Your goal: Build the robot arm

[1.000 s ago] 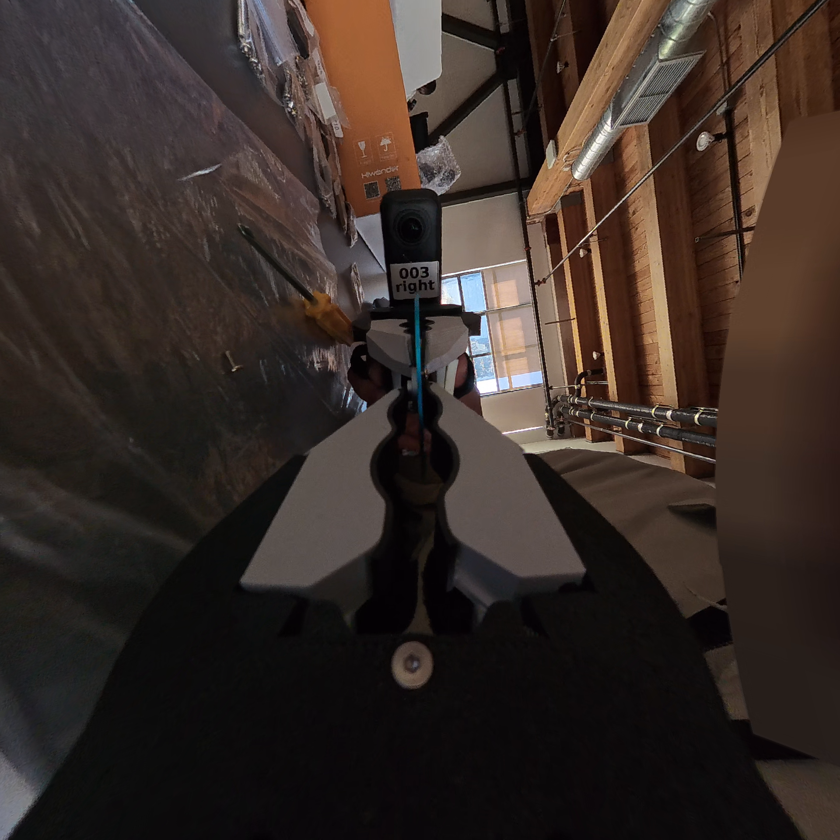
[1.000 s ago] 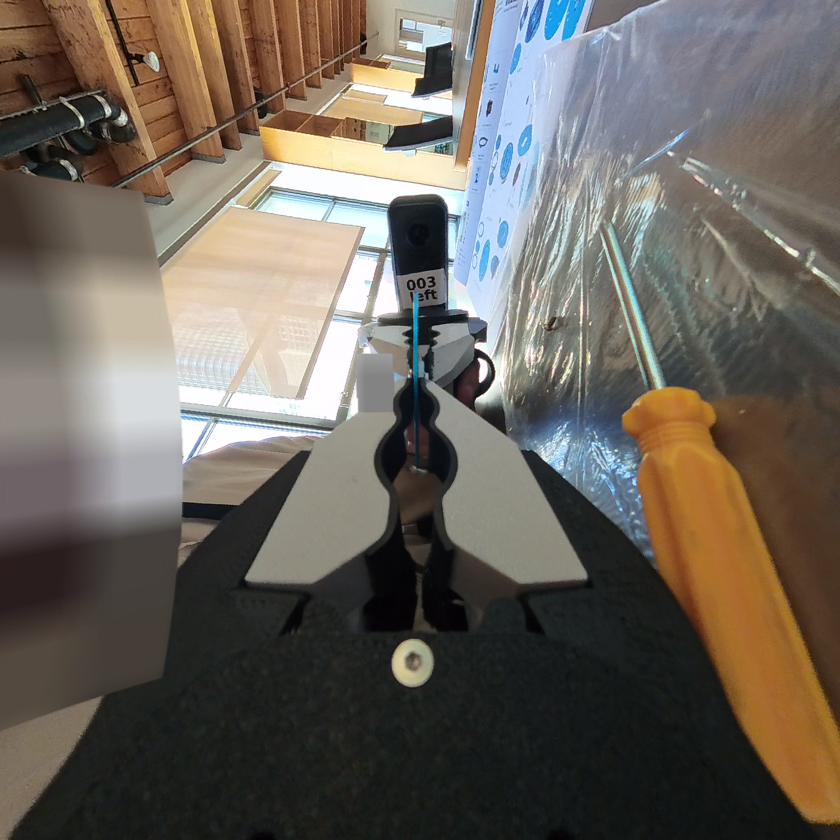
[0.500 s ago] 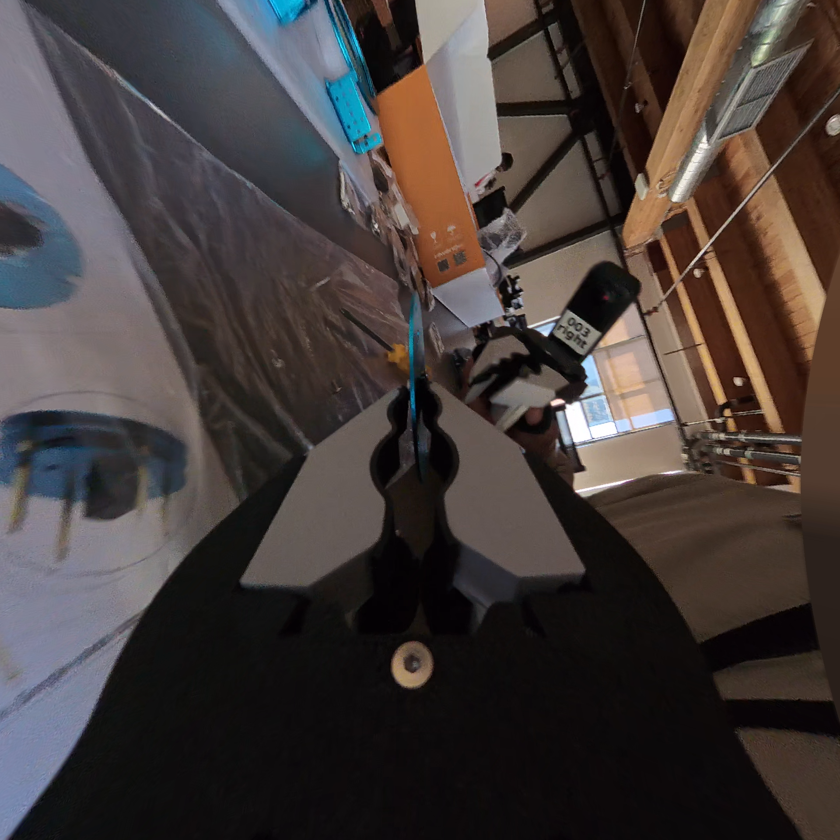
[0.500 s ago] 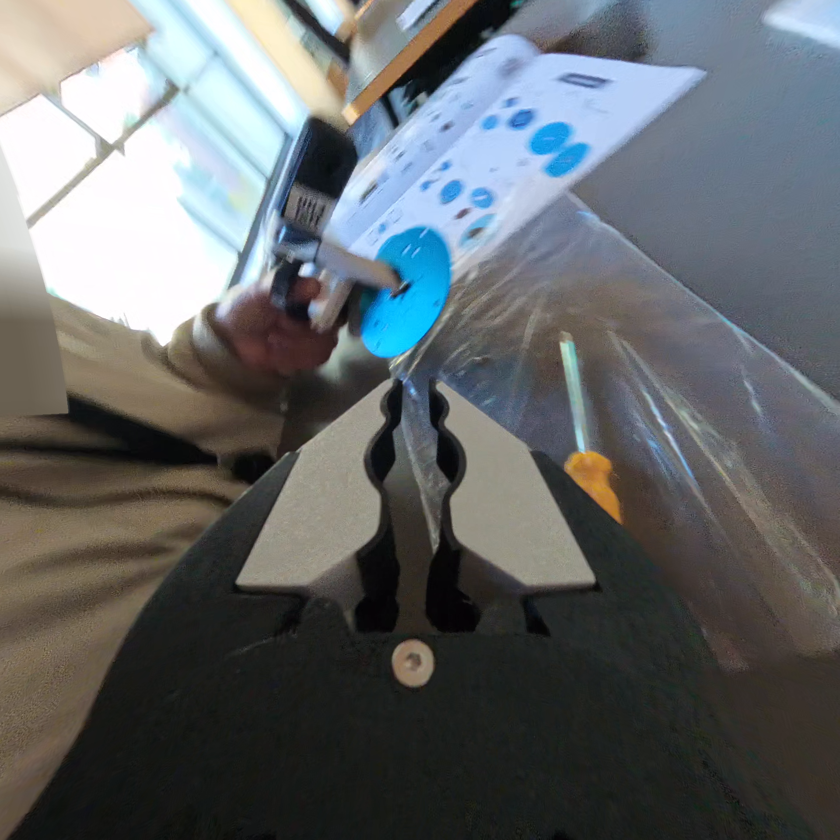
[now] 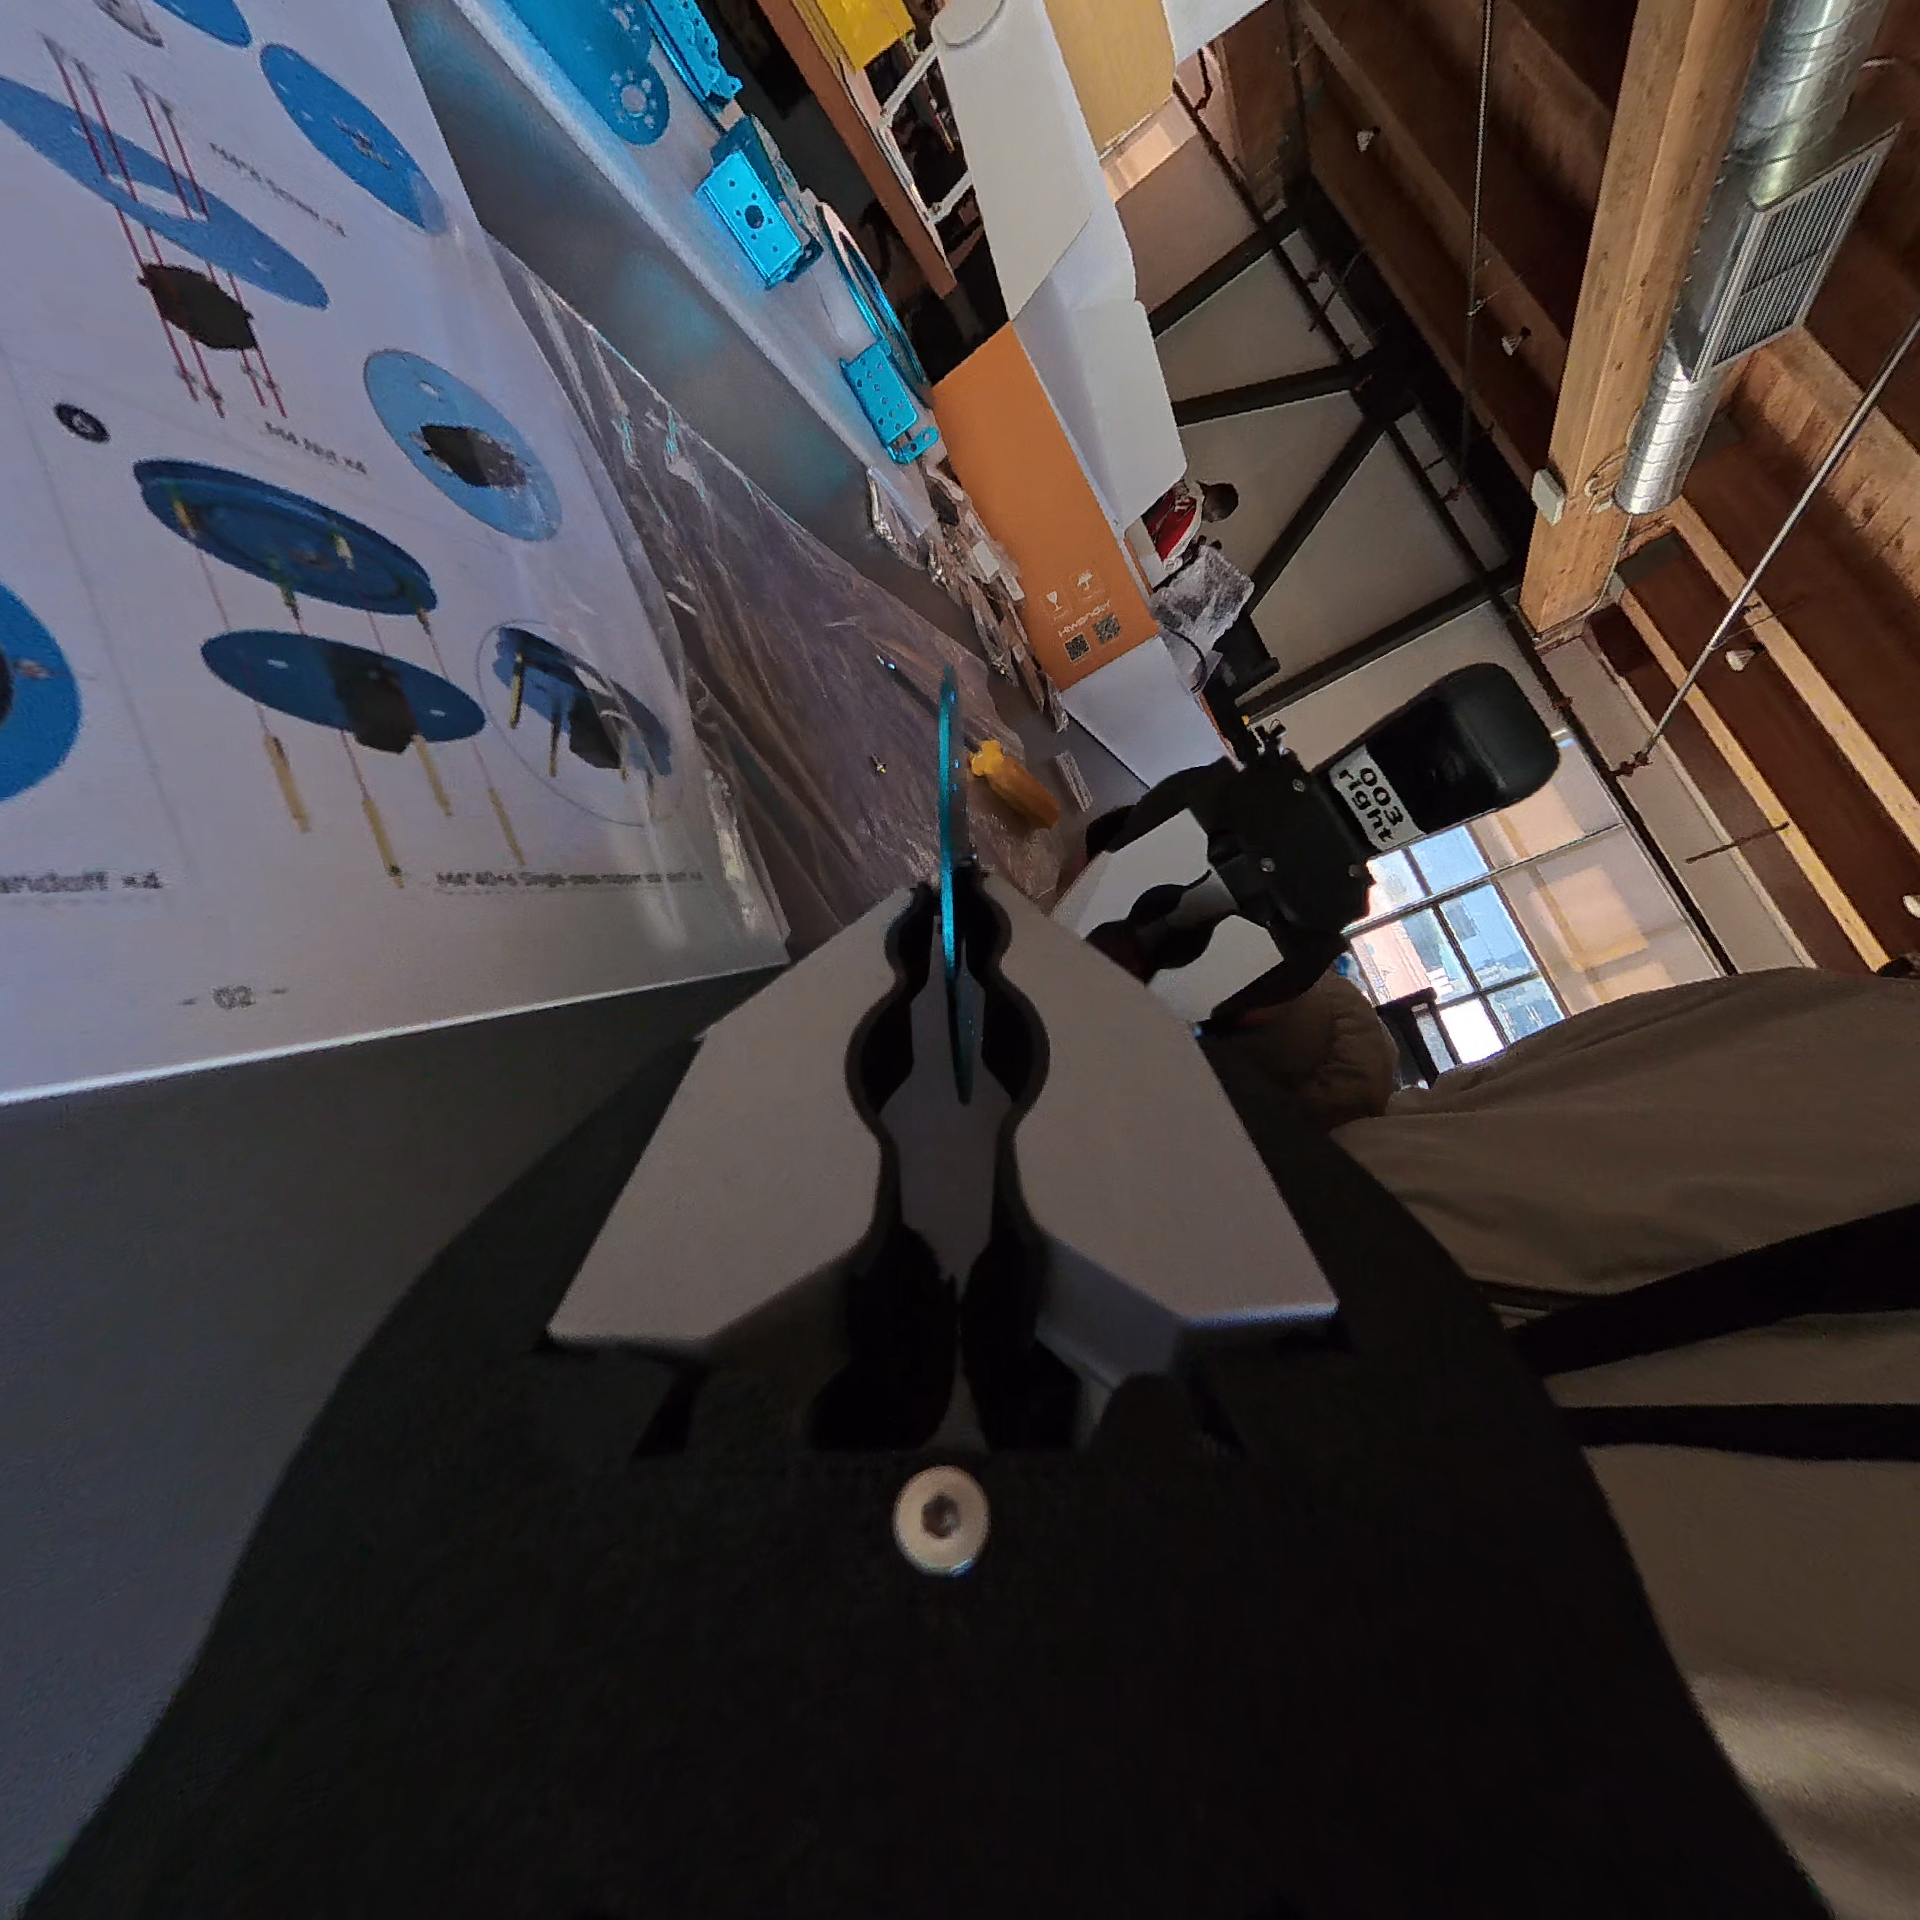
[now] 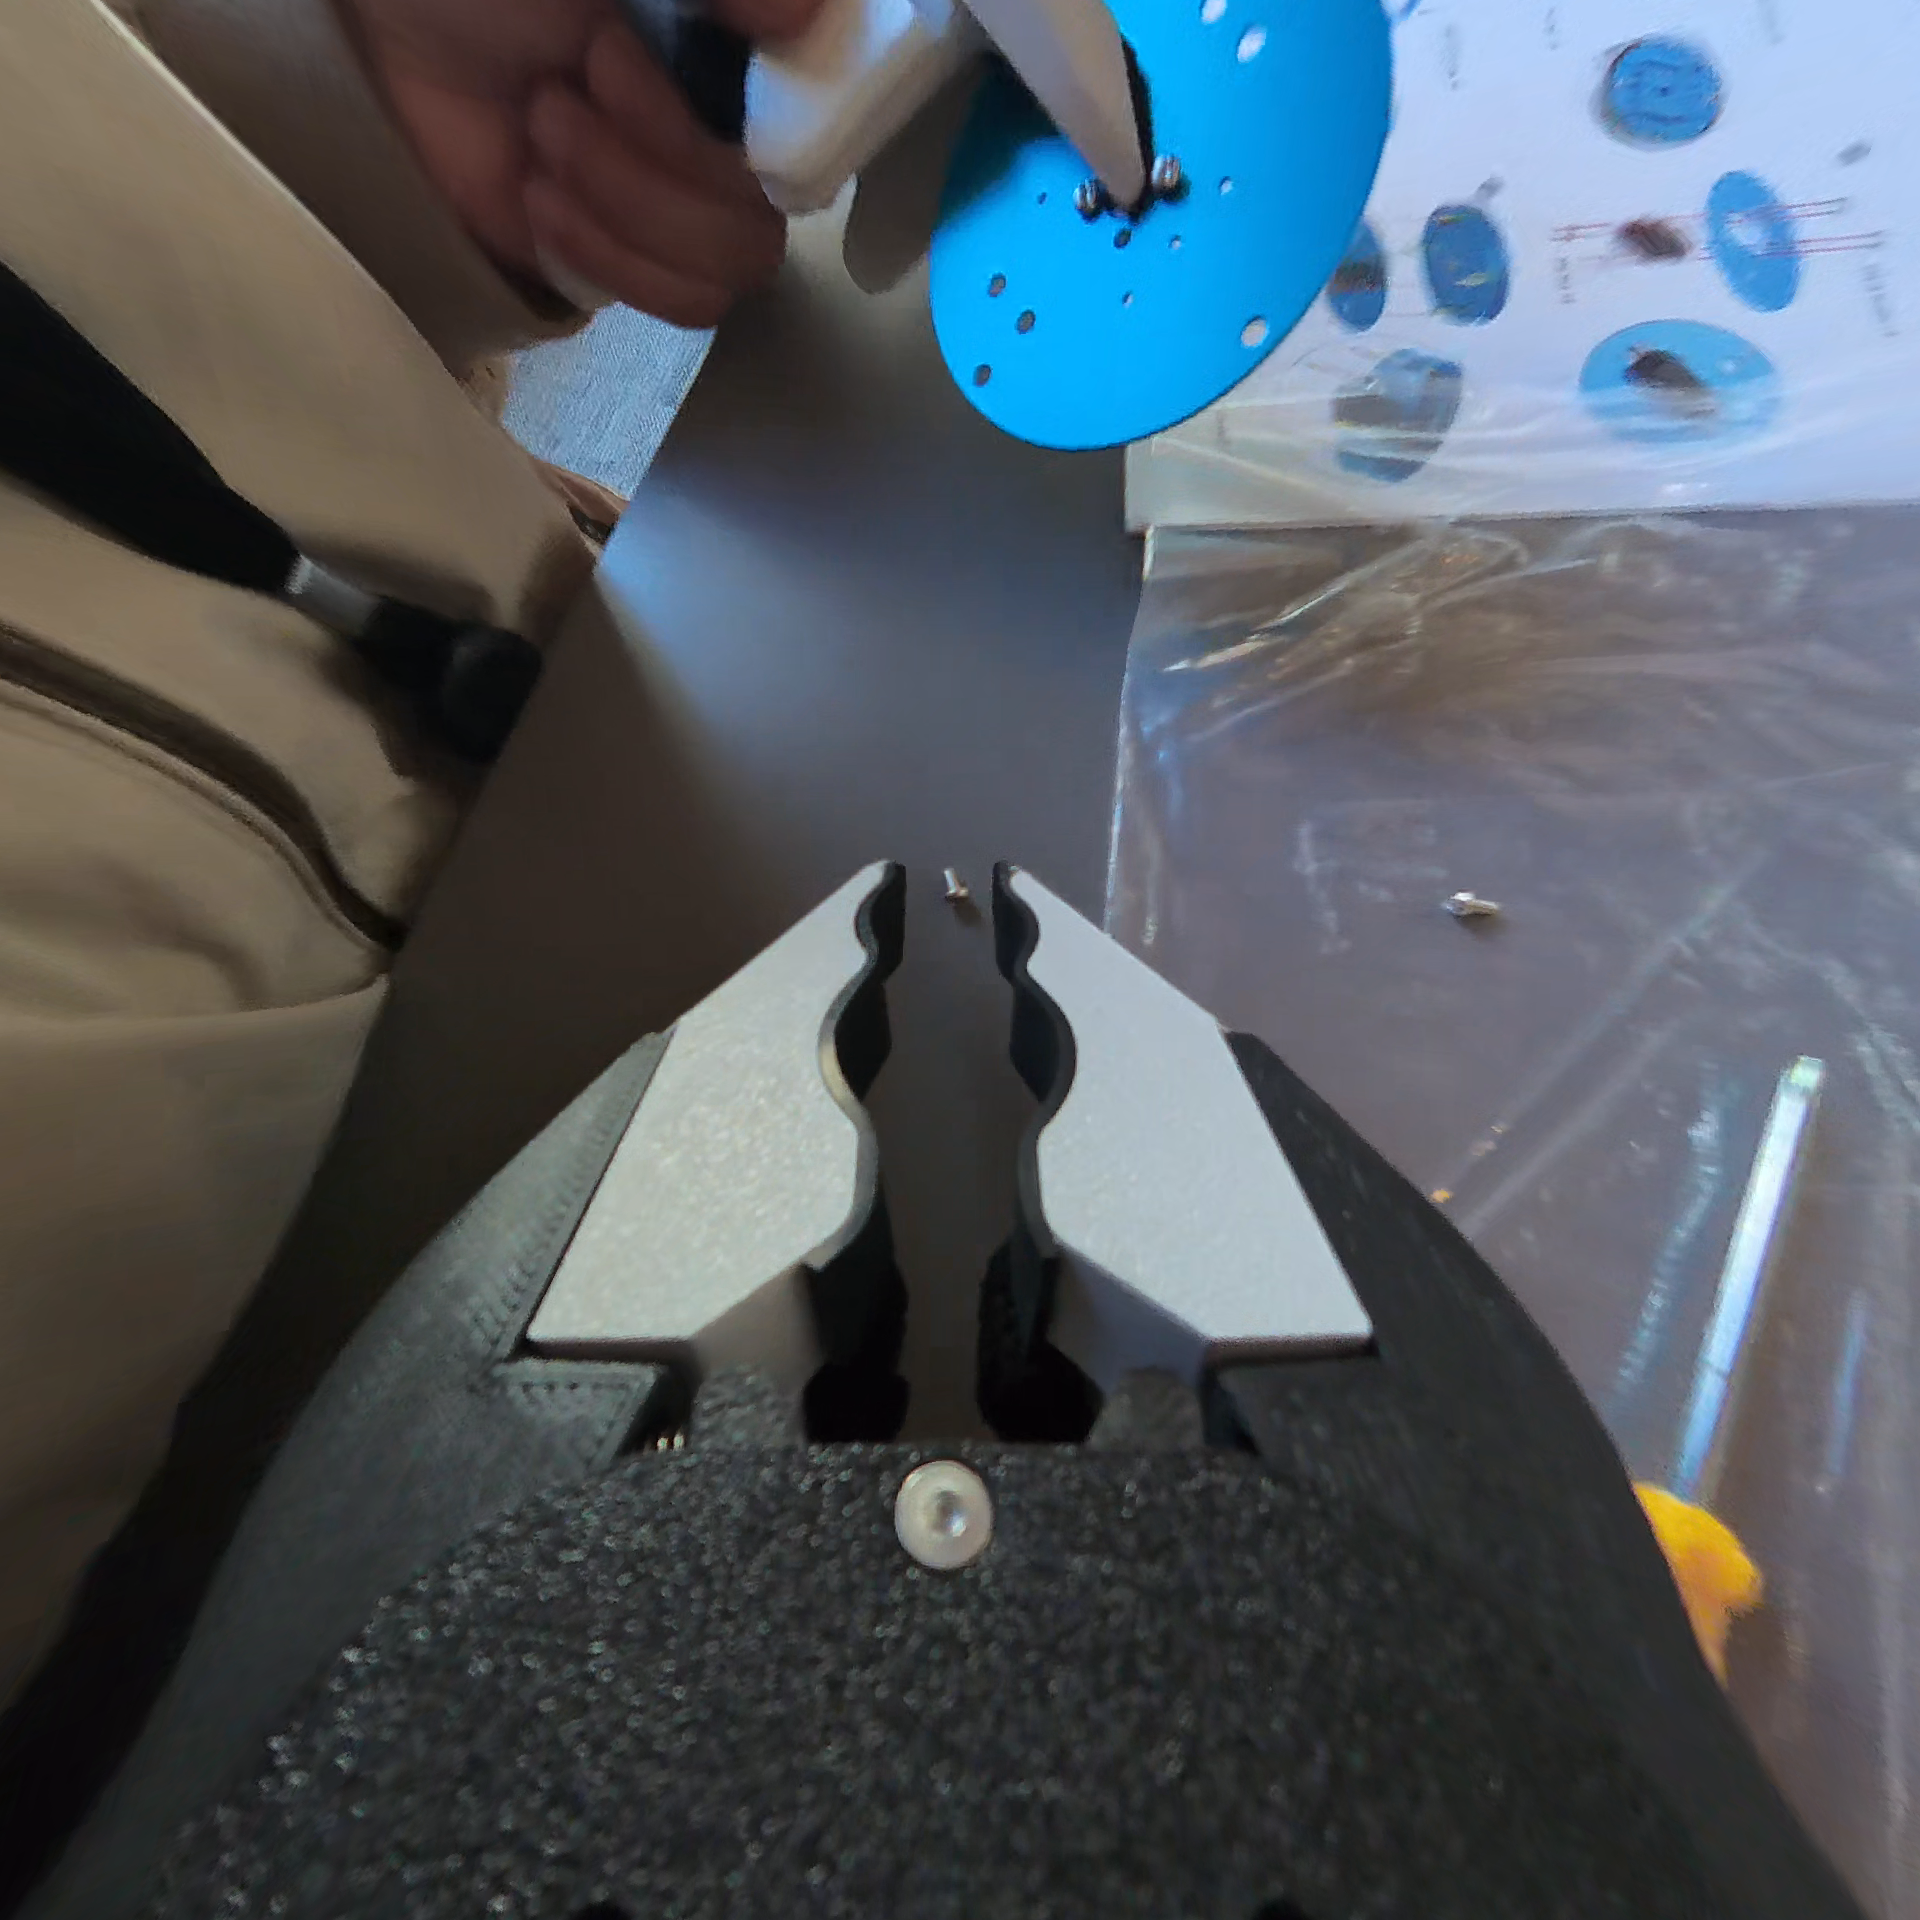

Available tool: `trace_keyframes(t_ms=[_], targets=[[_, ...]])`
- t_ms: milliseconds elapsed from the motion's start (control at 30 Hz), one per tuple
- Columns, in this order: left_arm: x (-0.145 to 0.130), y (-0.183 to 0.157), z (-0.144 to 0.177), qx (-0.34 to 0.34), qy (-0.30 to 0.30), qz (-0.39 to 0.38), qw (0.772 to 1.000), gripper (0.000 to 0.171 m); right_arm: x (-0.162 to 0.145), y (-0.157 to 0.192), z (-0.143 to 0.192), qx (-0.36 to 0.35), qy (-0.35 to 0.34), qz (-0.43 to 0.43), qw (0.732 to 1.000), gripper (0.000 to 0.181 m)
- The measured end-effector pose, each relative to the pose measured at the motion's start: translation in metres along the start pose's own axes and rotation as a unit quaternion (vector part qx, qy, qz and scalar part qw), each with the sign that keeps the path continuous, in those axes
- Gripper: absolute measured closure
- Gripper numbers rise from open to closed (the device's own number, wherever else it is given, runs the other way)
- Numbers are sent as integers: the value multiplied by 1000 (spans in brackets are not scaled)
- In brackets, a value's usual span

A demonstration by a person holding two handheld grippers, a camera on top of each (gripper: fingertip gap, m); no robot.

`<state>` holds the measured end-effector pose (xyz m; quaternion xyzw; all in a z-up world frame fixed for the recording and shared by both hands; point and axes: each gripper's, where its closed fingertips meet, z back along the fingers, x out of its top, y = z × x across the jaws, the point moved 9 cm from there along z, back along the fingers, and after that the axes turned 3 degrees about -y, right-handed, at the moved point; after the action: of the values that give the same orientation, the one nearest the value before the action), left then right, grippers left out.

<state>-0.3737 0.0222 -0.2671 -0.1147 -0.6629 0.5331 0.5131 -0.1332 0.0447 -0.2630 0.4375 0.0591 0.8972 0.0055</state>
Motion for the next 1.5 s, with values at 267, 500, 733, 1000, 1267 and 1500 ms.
trace_keyframes(t_ms=[267,500,733,1000,1267,1500], targets=[[-10,-6,-7,-18,6,6,1000,166,-5,-1,-8,3,17,11,1000,170],[-7,-7,-4,-4,-8,4,1000,166,0,4,-10,-18,4,6,1000,169],[1,-5,5,25,-23,-14,999,166,14,-25,9,-111,-13,-91,990,159],[5,-1,9,23,-25,-15,999,166,21,5,-24,-122,93,37,987,171],[5,1,7,2,-12,-9,1000,166,23,-11,5,16,144,78,986,167],[11,-5,8,-5,-21,-20,1000,166,19,-43,2,173,85,214,958,163]])
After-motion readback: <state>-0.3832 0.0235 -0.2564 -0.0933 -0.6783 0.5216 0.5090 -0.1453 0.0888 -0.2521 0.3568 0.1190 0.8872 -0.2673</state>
